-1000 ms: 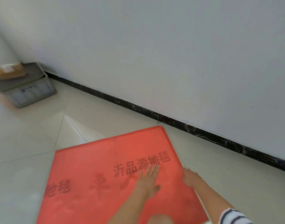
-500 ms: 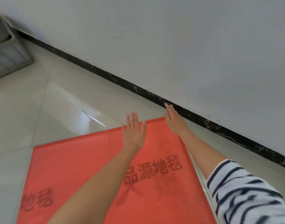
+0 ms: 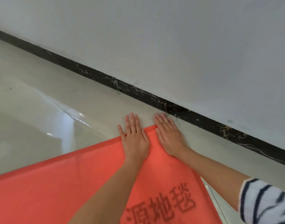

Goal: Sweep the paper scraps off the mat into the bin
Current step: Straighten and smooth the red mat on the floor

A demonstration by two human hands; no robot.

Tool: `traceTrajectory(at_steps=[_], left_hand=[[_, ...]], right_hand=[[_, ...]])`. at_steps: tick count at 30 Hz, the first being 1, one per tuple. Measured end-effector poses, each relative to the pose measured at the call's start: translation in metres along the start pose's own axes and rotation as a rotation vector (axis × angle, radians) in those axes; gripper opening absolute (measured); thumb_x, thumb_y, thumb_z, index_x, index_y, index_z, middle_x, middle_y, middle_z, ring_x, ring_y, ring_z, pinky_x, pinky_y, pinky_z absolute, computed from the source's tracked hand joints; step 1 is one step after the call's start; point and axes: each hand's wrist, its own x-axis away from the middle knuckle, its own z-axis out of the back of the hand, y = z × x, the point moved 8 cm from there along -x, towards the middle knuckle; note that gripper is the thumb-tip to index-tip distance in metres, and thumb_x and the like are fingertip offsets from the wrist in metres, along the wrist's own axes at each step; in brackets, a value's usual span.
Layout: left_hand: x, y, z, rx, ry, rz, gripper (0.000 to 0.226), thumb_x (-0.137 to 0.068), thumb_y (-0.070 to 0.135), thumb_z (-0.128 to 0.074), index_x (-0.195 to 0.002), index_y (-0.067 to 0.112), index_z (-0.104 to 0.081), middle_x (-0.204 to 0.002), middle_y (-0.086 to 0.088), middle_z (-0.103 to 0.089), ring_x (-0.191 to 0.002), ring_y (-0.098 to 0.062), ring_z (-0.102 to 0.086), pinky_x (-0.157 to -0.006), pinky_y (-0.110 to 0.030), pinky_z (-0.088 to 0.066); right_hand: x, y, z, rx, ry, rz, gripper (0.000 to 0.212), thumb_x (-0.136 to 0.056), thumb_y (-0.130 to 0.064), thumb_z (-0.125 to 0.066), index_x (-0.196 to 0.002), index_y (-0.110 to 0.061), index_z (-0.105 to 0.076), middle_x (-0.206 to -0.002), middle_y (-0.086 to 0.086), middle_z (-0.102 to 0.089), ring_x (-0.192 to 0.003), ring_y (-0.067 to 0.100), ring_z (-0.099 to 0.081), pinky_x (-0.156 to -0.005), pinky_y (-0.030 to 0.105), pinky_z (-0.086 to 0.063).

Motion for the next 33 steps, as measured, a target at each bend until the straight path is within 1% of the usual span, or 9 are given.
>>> traceTrajectory(at_steps=[6, 8, 11, 13, 17, 20, 23, 27, 33], left_hand=[[0.013, 0.001, 0.007, 0.126, 0.028, 0.294, 0.064, -0.093, 0.026, -0.019, -0.150, -0.002, -0.027, -0.158, -0.018, -0.028, -0.148, -0.031, -0.021, -0.118, -0.057, -0.009], [0.014, 0.004, 0.007, 0.128, 0.105, 0.273, 0.064, -0.094, 0.025, -0.021, -0.151, -0.002, -0.023, -0.159, -0.018, -0.025, -0.149, -0.031, -0.018, -0.118, -0.058, -0.009], [0.010, 0.017, 0.007, -0.012, 0.129, 0.147, 0.063, -0.096, 0.022, -0.022, -0.154, -0.001, -0.015, -0.162, -0.017, -0.016, -0.150, -0.029, -0.012, -0.117, -0.056, -0.003], [0.005, 0.024, 0.001, -0.090, 0.118, 0.108, 0.063, -0.097, 0.020, -0.020, -0.155, 0.001, -0.003, -0.164, -0.015, -0.004, -0.151, -0.028, 0.000, -0.116, -0.054, 0.006], [0.001, 0.029, -0.001, -0.203, 0.066, 0.094, 0.061, -0.100, 0.020, -0.018, -0.153, 0.000, 0.004, -0.164, -0.015, 0.002, -0.151, -0.030, 0.006, -0.114, -0.056, 0.009], [0.001, 0.030, 0.000, -0.247, 0.031, 0.071, 0.060, -0.100, 0.019, -0.014, -0.153, 0.000, 0.005, -0.164, -0.016, 0.002, -0.151, -0.031, 0.006, -0.115, -0.057, 0.007], [0.005, 0.027, -0.002, -0.163, 0.030, 0.082, 0.059, -0.102, 0.023, -0.017, -0.154, 0.001, 0.001, -0.164, -0.014, -0.002, -0.151, -0.030, 0.003, -0.117, -0.058, 0.001], [0.012, 0.023, 0.009, 0.063, 0.067, 0.070, 0.060, -0.100, 0.028, -0.012, -0.155, 0.004, -0.005, -0.163, -0.013, -0.007, -0.151, -0.026, -0.003, -0.118, -0.055, -0.017], [0.028, 0.049, 0.003, 0.065, 0.005, -0.042, 0.061, -0.099, 0.032, -0.005, -0.154, 0.008, 0.005, -0.164, -0.010, 0.004, -0.150, -0.020, 0.010, -0.122, -0.046, 0.003]], right_hand=[[-0.006, -0.018, 0.007, 0.255, 0.085, -0.035, 0.056, -0.095, -0.025, -0.023, -0.143, -0.001, -0.040, -0.151, 0.013, -0.039, -0.141, 0.026, -0.034, -0.117, 0.042, -0.016], [-0.007, -0.020, 0.006, 0.345, 0.091, -0.079, 0.059, -0.095, -0.026, -0.016, -0.143, 0.000, -0.039, -0.152, 0.014, -0.036, -0.143, 0.027, -0.030, -0.119, 0.042, -0.018], [-0.003, -0.024, 0.002, 0.450, 0.038, -0.140, 0.067, -0.095, -0.032, 0.006, -0.150, 0.000, -0.015, -0.159, 0.013, -0.014, -0.148, 0.026, -0.009, -0.119, 0.041, -0.001], [-0.003, -0.025, 0.000, 0.497, 0.005, -0.154, 0.066, -0.095, -0.032, 0.007, -0.151, 0.002, -0.001, -0.161, 0.015, 0.000, -0.148, 0.028, 0.002, -0.118, 0.042, 0.006], [-0.001, -0.017, -0.001, 0.440, -0.027, -0.183, 0.065, -0.092, -0.027, 0.007, -0.150, 0.002, 0.000, -0.161, 0.016, -0.001, -0.149, 0.028, 0.003, -0.120, 0.043, 0.003], [0.005, -0.026, 0.004, 0.366, -0.069, -0.130, 0.058, -0.099, -0.025, -0.003, -0.152, -0.001, -0.002, -0.161, 0.013, 0.000, -0.149, 0.025, 0.004, -0.114, 0.040, 0.016], [0.027, -0.026, 0.008, 0.169, -0.070, -0.177, 0.055, -0.102, -0.025, -0.010, -0.153, -0.006, 0.000, -0.162, 0.007, 0.003, -0.149, 0.020, 0.008, -0.114, 0.036, 0.019], [0.071, -0.027, 0.006, -0.102, -0.060, -0.170, 0.062, -0.096, -0.041, 0.000, -0.154, -0.019, -0.002, -0.162, -0.003, 0.001, -0.147, 0.009, 0.012, -0.121, 0.037, 0.006], [0.067, -0.019, 0.009, -0.133, -0.016, -0.140, 0.056, -0.098, -0.028, -0.012, -0.153, -0.021, -0.002, -0.158, -0.009, 0.007, -0.146, 0.004, 0.012, -0.121, 0.032, 0.005]])
